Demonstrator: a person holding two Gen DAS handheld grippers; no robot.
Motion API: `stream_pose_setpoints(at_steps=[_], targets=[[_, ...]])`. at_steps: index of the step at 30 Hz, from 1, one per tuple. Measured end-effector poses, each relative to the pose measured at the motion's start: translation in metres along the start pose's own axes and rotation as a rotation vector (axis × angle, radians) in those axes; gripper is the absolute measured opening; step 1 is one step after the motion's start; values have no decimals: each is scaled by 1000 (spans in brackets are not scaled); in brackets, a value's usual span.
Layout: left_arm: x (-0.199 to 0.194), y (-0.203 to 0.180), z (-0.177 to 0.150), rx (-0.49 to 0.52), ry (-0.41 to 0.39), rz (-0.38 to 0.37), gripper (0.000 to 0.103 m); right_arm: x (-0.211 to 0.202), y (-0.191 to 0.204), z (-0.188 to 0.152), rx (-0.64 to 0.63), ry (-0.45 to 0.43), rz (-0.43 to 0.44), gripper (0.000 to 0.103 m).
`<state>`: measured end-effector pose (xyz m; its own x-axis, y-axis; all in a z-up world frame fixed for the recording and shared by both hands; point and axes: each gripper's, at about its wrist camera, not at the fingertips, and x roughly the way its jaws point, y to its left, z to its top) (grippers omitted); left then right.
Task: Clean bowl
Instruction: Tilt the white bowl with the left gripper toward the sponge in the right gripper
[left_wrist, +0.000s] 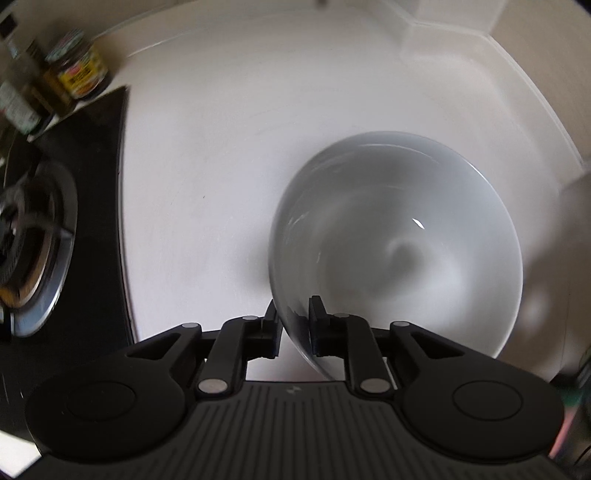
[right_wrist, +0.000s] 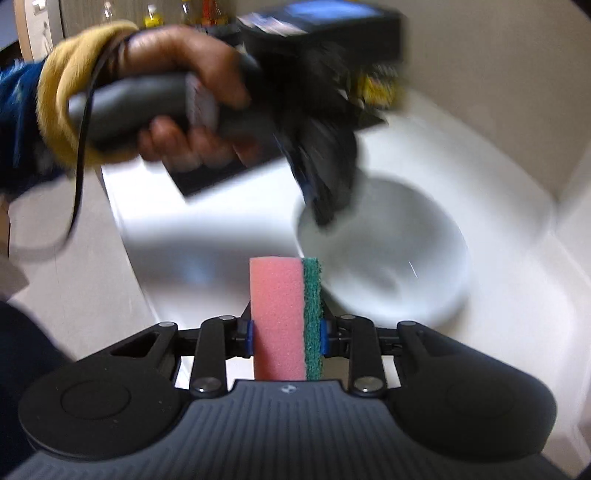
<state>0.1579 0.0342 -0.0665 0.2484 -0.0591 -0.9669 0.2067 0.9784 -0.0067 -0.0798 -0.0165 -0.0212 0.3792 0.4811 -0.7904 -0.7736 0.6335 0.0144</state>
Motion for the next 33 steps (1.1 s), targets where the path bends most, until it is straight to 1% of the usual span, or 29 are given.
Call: stream_pose_setpoints(at_steps=[6, 8, 10, 11, 13, 15, 18, 22, 25, 27, 30, 31, 32, 33], targets=[[1, 12, 0, -38, 48, -61, 18, -30, -20, -10, 50, 50, 89, 26], [2, 14, 2, -35, 61, -76, 19, -25, -22, 8, 36, 22, 156, 26], [1, 15, 2, -35, 69, -88, 19, -16, -20, 28, 1, -8, 160, 26], [1, 16, 3, -38, 72, -94, 19, -10, -23, 36, -5, -7, 155, 26], [1, 17, 3, -26, 72, -101, 19, -2, -35, 43, -4, 14, 204, 26], [1, 15, 3, -3, 66, -98, 20, 1, -40, 41, 1, 45, 232, 25], [0, 14, 1, 25, 63, -98, 22, -3, -64, 26, 46, 91, 282, 25], [1, 13, 3, 57, 66, -97, 22, -31, -83, -10, 48, 181, 241, 25], [3, 12, 5, 75, 67, -84, 21, -41, -104, -27, 16, 252, 73, 26], [4, 11, 6, 88, 68, -81, 21, -48, -102, -30, -19, 246, 88, 26], [4, 10, 7, 117, 67, -80, 22, -60, -70, -24, -246, 212, 242, 26], [4, 10, 7, 130, 66, -81, 22, -59, -51, -18, -364, 199, 298, 26], [4, 9, 7, 142, 65, -82, 22, -56, -42, -14, -437, 184, 307, 26], [4, 9, 7, 155, 64, -82, 22, -57, -39, -12, -475, 176, 308, 26]])
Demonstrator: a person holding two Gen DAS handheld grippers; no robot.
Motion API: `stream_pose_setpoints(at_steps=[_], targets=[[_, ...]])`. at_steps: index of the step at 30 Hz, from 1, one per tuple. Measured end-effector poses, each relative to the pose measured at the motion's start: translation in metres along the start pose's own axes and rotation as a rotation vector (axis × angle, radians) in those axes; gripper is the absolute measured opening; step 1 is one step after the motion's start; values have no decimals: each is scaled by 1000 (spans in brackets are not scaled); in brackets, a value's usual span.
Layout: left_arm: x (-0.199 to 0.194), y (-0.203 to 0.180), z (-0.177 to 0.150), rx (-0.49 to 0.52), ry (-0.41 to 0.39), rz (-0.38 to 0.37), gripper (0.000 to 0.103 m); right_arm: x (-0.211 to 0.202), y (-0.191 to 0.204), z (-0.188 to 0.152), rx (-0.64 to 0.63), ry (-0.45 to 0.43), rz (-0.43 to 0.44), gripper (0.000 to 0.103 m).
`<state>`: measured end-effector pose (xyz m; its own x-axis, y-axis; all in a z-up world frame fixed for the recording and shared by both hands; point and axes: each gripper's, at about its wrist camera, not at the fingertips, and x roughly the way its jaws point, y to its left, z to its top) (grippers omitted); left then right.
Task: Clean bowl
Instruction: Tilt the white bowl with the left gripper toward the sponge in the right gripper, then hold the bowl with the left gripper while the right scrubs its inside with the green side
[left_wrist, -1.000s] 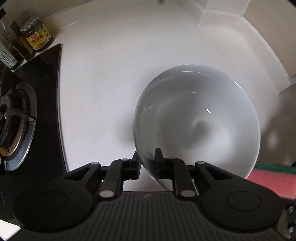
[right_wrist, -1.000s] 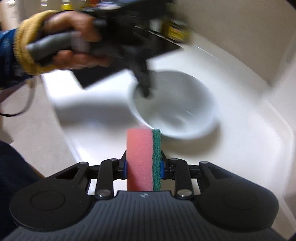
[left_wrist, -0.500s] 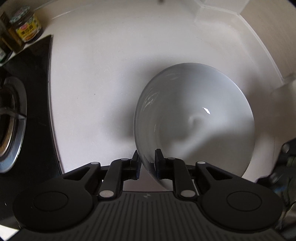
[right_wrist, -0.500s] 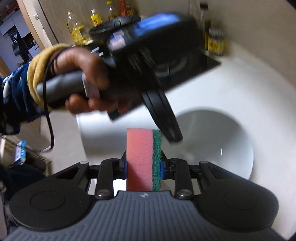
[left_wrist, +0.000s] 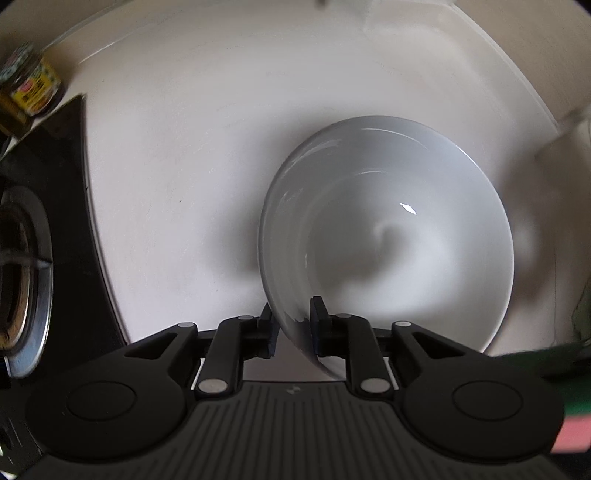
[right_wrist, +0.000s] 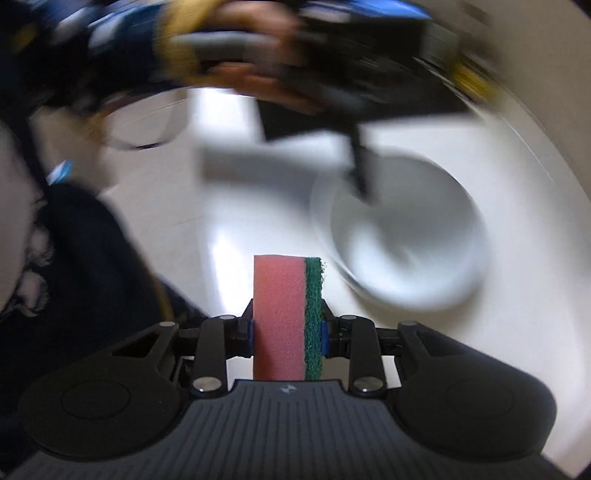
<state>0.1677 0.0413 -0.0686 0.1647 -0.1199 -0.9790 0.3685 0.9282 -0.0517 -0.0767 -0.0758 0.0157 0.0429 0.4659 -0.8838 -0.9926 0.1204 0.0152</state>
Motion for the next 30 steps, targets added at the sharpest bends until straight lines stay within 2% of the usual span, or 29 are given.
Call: stream_pose_setpoints(at_steps=[2, 4, 8, 11, 14, 15, 17, 18, 19, 20, 21, 24, 28, 30], targets=[[0, -1, 1, 26, -1, 0, 22, 10, -1, 12, -145, 32, -23, 26], [0, -2, 1, 51, -3, 0, 23, 15, -10, 9, -211, 58, -44, 26], [2, -8, -2, 105, -14, 15, 26, -4, -21, -8, -247, 99, 0, 26], [2, -11, -4, 125, -25, 22, 27, -11, -37, -20, -195, 153, -18, 26], [2, -10, -5, 123, -40, 26, 27, -18, -63, -36, -79, 208, -166, 26], [2, -10, -6, 114, -46, 26, 27, -20, -80, -41, -9, 197, -232, 26], [3, -9, -8, 87, -61, 29, 27, -36, -94, -52, 137, 133, -345, 26], [4, -9, -9, 78, -66, 30, 27, -40, -94, -53, 168, 104, -378, 26], [5, -9, -10, 55, -75, 32, 27, -47, -90, -55, 230, 26, -465, 26], [5, -8, -12, 38, -79, 34, 27, -45, -86, -54, 263, -8, -534, 26], [6, -8, -13, 20, -83, 37, 26, -39, -87, -52, 276, -17, -562, 26], [7, -7, -13, -26, -87, 43, 26, -5, -70, -35, 308, -17, -762, 26], [10, -2, -15, -102, -86, 50, 25, 17, -16, -30, 230, 21, -886, 26], [10, 1, -16, -140, -93, 52, 25, 21, 5, -29, 204, 32, -899, 26]])
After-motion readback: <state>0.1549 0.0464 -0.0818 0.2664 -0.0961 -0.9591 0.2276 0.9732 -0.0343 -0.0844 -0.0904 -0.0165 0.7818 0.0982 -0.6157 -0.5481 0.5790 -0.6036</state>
